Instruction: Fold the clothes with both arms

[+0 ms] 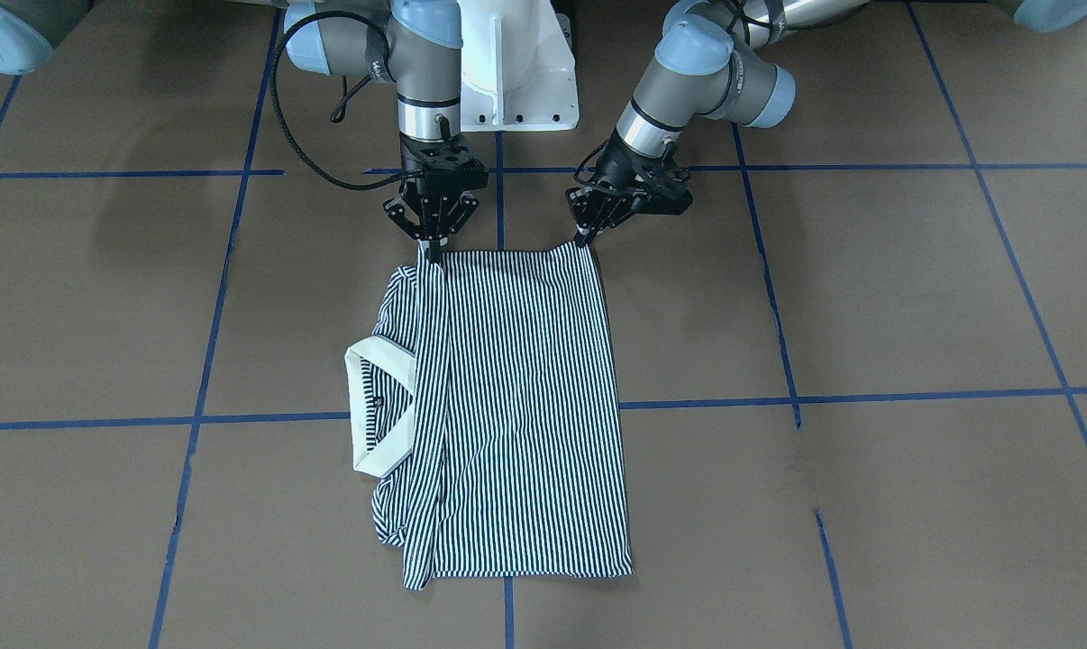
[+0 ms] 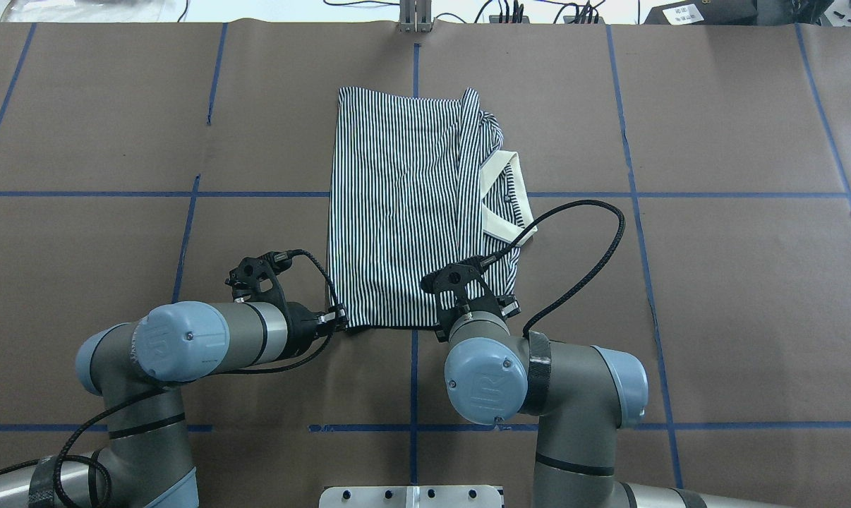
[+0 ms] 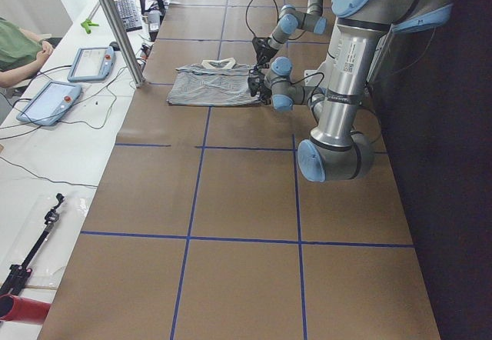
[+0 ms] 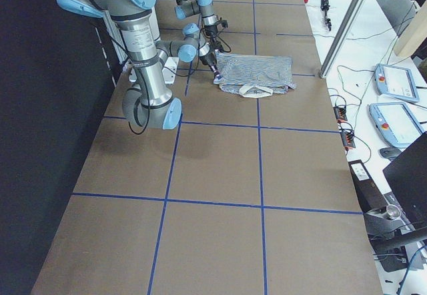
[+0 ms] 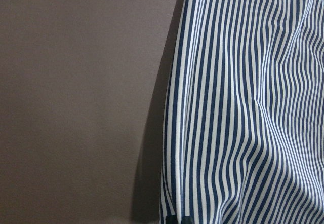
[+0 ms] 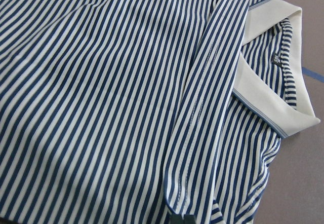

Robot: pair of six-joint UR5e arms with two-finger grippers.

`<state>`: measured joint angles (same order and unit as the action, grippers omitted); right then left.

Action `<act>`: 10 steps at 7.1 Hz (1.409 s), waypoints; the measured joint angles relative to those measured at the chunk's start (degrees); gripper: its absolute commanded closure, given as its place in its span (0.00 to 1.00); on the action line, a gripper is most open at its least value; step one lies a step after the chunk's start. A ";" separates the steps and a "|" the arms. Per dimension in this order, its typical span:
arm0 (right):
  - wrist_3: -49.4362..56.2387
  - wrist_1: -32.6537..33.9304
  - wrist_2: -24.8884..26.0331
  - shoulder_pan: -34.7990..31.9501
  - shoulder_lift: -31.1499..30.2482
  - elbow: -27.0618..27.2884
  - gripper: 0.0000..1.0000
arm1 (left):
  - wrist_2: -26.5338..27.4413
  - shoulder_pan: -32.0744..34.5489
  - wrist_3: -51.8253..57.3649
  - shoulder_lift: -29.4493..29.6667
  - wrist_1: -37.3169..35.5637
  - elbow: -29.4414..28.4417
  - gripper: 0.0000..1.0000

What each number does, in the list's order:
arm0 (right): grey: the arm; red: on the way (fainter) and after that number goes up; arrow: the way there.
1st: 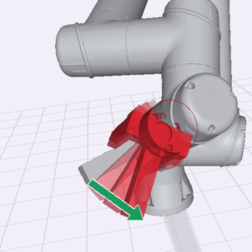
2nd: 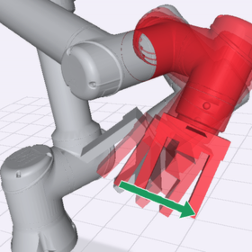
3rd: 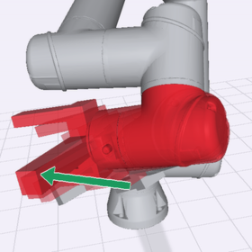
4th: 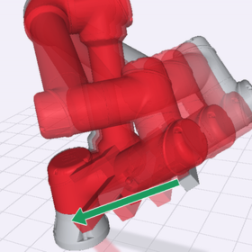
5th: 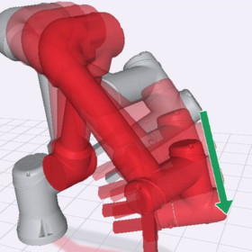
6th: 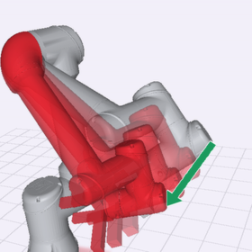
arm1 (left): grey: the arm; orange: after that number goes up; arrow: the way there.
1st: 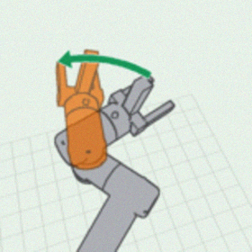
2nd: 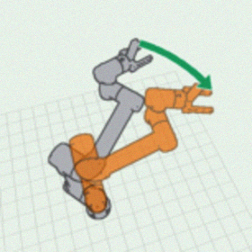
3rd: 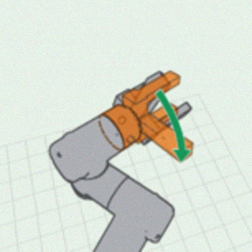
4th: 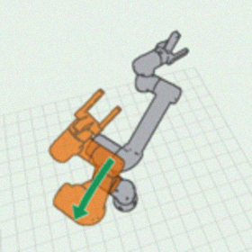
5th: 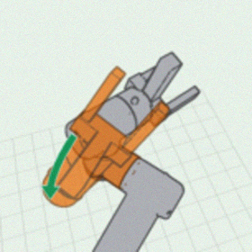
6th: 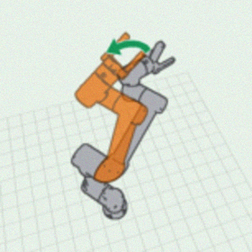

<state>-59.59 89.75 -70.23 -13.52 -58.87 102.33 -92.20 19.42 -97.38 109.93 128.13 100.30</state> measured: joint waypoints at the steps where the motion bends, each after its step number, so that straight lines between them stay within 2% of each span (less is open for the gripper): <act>1: 0.09 -0.05 0.01 -0.45 -0.85 1.05 1.00 | 0.00 0.00 0.00 -0.03 -0.02 -0.01 1.00; 4: -1.12 -0.45 0.12 -0.78 -7.34 4.42 1.00 | 0.00 -0.06 0.00 -0.07 0.01 -0.01 1.00; 5: -2.08 -0.50 0.09 -0.76 -8.41 4.66 0.82 | 0.00 -0.07 0.00 -0.07 0.02 -0.02 1.00; 6: -3.69 -0.53 0.02 -0.54 -8.93 4.69 0.05 | -0.02 -0.08 0.00 -0.07 0.02 -0.02 1.00; 7: -6.78 -0.53 -0.01 -0.07 -9.25 4.70 0.00 | -0.06 -0.08 0.02 -0.06 0.02 -0.02 1.00; 10: -14.68 -0.48 -1.46 0.29 -9.08 7.18 0.00 | -0.08 -0.09 0.14 0.01 0.02 -0.09 1.00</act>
<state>-74.28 89.27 -71.70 -13.23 -67.95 109.51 -92.28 19.34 -97.24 109.94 128.15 100.21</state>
